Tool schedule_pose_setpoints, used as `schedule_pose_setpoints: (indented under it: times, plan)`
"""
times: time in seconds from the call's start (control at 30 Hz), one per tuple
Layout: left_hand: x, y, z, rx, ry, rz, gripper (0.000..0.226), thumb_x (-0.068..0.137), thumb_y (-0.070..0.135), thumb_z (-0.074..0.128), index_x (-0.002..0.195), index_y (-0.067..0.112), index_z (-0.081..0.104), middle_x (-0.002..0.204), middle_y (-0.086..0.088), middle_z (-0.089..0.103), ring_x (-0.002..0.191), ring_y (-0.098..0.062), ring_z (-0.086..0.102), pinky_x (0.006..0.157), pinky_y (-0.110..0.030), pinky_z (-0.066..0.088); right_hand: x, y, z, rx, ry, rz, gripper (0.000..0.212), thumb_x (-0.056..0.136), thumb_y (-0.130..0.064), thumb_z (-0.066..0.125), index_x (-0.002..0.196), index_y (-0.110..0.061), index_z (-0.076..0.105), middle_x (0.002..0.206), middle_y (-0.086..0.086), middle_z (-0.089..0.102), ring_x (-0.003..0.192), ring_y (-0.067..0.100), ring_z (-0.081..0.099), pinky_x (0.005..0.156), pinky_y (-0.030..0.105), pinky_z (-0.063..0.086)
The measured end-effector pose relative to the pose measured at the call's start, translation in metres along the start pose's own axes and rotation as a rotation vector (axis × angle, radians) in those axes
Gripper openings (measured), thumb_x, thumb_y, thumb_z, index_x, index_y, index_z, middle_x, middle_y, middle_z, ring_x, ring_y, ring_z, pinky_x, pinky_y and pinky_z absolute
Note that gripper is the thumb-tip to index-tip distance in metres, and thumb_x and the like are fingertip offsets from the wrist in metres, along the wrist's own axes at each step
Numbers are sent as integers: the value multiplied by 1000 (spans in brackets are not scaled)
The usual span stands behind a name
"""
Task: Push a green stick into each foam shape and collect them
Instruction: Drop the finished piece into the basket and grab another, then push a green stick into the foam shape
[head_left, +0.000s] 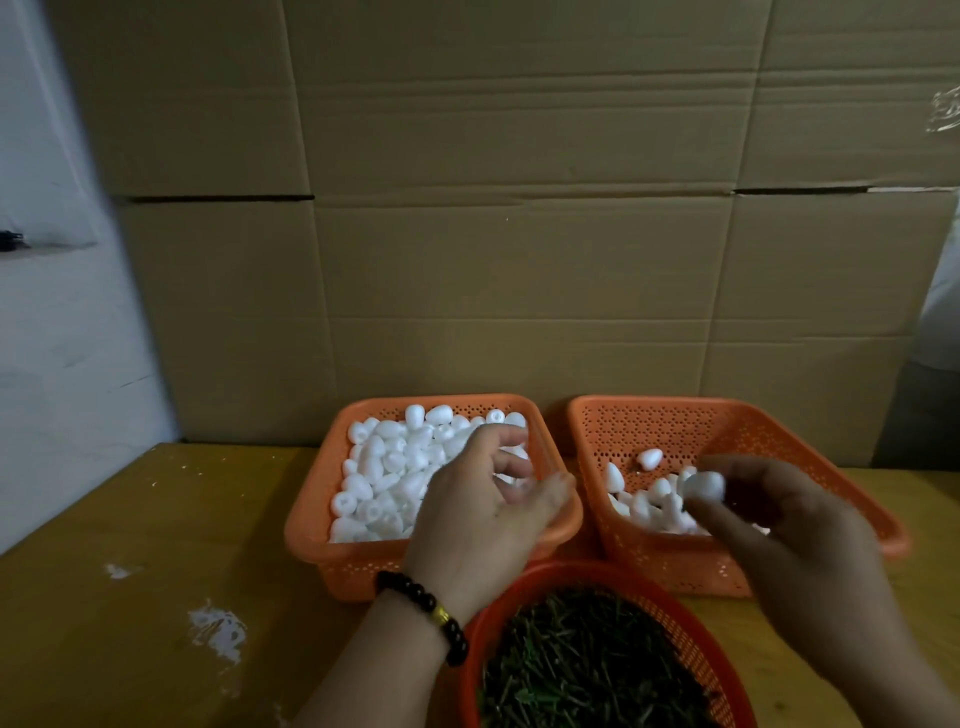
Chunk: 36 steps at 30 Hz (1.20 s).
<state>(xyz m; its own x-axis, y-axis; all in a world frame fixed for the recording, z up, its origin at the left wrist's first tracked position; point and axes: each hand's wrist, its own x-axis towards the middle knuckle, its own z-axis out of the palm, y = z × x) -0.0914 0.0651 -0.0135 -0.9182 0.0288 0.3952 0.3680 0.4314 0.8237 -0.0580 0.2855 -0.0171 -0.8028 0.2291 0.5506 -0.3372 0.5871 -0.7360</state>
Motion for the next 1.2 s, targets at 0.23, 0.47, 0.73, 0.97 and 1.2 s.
schedule_pose_setpoints:
  times: [0.23,0.47,0.73,0.97,1.2]
  plan:
    - [13,-24,-20,166,84,-122,26,81,38,69,104,38,56,97,20,59,82,-1,60,79,-31,54,11,24,-5,-67,60,192,15,79,-22,74,85,-29,62,77,-11,68,71,5,65,58,27,47]
    - [17,-34,-30,344,107,-155,27,85,39,64,110,34,57,98,20,58,86,2,58,78,-26,50,7,31,0,-368,88,99,16,78,-27,76,83,-24,61,73,-10,62,66,10,57,59,23,42]
    - [22,-44,-32,566,-9,-146,26,96,23,45,115,32,60,113,16,65,99,-4,59,78,-23,48,0,25,7,-624,36,-44,13,81,-17,71,94,-19,73,107,5,71,94,31,65,86,47,43]
    - [23,-48,-29,740,-144,-133,32,97,24,36,113,35,62,115,16,64,105,-7,59,81,-27,49,-19,-18,12,-509,-316,-361,22,73,-22,79,93,-29,73,91,-12,67,77,8,63,63,30,56]
    - [20,-41,-24,898,-438,-202,71,82,78,9,67,24,53,74,9,59,75,-10,56,69,-30,45,-43,-33,41,-771,-917,-289,75,76,-82,18,145,-51,17,154,-23,18,145,11,17,114,31,14]
